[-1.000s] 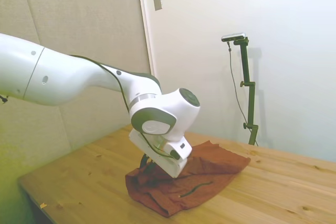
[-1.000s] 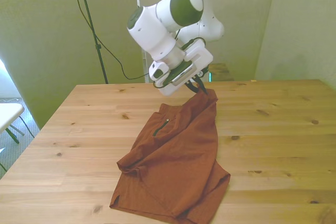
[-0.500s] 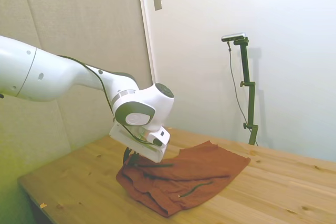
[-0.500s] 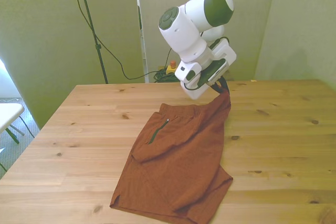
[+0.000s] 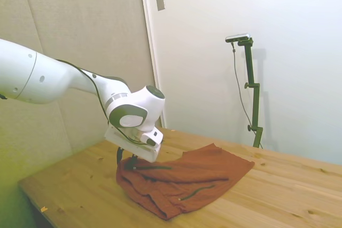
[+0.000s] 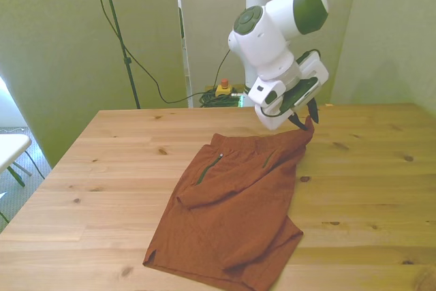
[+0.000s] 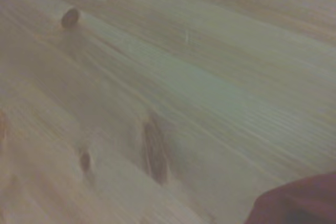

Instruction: Unfold the shorts

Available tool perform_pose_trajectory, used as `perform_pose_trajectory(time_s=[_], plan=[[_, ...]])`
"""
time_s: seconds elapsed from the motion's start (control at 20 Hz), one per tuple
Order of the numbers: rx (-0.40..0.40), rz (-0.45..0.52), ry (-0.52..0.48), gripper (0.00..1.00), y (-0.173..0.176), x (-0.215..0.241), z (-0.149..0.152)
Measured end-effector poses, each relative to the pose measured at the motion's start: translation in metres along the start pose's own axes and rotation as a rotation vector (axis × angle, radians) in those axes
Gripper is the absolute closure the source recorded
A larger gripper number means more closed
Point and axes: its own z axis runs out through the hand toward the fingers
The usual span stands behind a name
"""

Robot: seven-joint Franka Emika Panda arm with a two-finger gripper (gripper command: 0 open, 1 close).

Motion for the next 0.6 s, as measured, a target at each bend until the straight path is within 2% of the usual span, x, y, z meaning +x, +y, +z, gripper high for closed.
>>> perform_pose_trajectory(time_s=[0.15, 0.3, 0.45, 0.6], plan=[[0.021, 0.034, 0.046, 0.00, -0.020, -0.011, -0.013], [0.016, 0.124, 0.171, 0.00, -0.015, -0.004, -0.029], [-0.013, 0.226, 0.290, 0.00, 0.016, 0.020, -0.059], [-0.031, 0.359, 0.395, 0.00, 0.068, 0.052, -0.110]])
